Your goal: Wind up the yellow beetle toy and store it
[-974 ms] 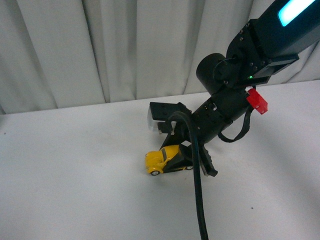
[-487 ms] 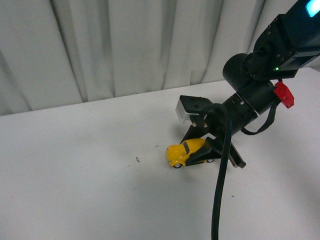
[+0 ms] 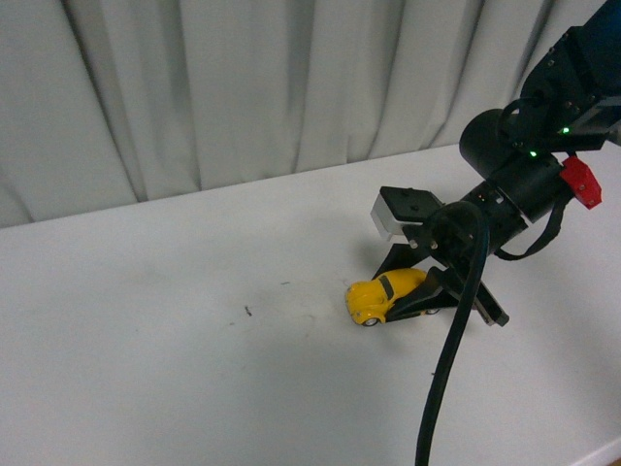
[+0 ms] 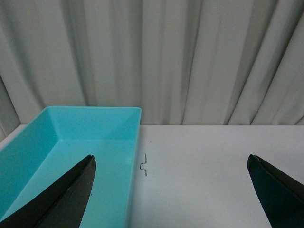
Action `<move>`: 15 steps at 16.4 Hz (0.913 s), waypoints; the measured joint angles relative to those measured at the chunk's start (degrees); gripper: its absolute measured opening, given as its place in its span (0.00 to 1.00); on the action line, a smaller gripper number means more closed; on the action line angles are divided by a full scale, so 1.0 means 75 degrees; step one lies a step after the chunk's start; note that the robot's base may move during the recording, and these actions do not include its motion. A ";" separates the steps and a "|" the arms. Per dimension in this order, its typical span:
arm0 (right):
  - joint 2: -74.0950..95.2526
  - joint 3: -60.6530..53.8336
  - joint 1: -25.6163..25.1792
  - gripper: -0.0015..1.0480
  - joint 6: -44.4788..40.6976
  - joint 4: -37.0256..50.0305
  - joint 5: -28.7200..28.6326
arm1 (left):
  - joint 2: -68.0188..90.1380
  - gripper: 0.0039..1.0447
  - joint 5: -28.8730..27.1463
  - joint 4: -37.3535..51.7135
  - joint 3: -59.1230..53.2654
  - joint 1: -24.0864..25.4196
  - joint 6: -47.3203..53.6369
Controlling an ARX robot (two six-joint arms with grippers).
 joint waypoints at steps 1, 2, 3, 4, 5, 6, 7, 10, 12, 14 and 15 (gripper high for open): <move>-0.0015 -0.0035 -0.0067 0.40 -0.0070 -0.0026 -0.0003 | 0.0000 0.94 0.0000 0.0000 0.0000 0.0000 0.0000; -0.0032 -0.0073 -0.0149 0.40 -0.0152 -0.0070 -0.0003 | 0.0000 0.94 0.0000 0.0000 0.0000 0.0000 0.0000; -0.0044 -0.0096 -0.0221 0.40 -0.0256 -0.0134 0.0000 | 0.0000 0.94 0.0000 0.0000 0.0000 0.0000 0.0000; -0.0044 -0.0102 -0.0268 0.40 -0.0344 -0.0178 -0.0003 | 0.0000 0.94 0.0000 -0.0003 0.0000 0.0000 0.0000; 0.0012 0.0052 -0.0338 0.40 -0.0458 -0.0428 0.0000 | 0.0000 0.94 -0.0003 0.0000 0.0000 0.0000 0.0000; 0.0149 0.0067 -0.0399 0.66 -0.0545 -0.0530 0.0128 | 0.0000 0.94 -0.0003 -0.0003 0.0000 0.0000 0.0000; 0.0149 0.0050 -0.0402 0.76 -0.0560 -0.0527 0.0137 | 0.0000 0.94 0.0000 -0.0003 0.0000 0.0000 0.0000; 0.0146 0.0041 -0.0443 0.94 -0.0562 -0.0530 0.0143 | 0.0000 0.94 -0.0003 0.0000 0.0000 0.0000 0.0000; 0.0143 0.0026 -0.0443 0.94 -0.0562 -0.0522 0.0140 | 0.0000 0.94 0.0000 0.0000 0.0000 0.0000 0.0000; 0.0143 0.0029 -0.0443 0.94 -0.0562 -0.0527 0.0143 | 0.0000 0.94 -0.0003 0.0000 0.0000 0.0000 0.0000; 0.0143 0.0026 -0.0443 0.94 -0.0562 -0.0525 0.0152 | 0.0000 0.94 -0.0003 0.0000 0.0000 0.0000 0.0000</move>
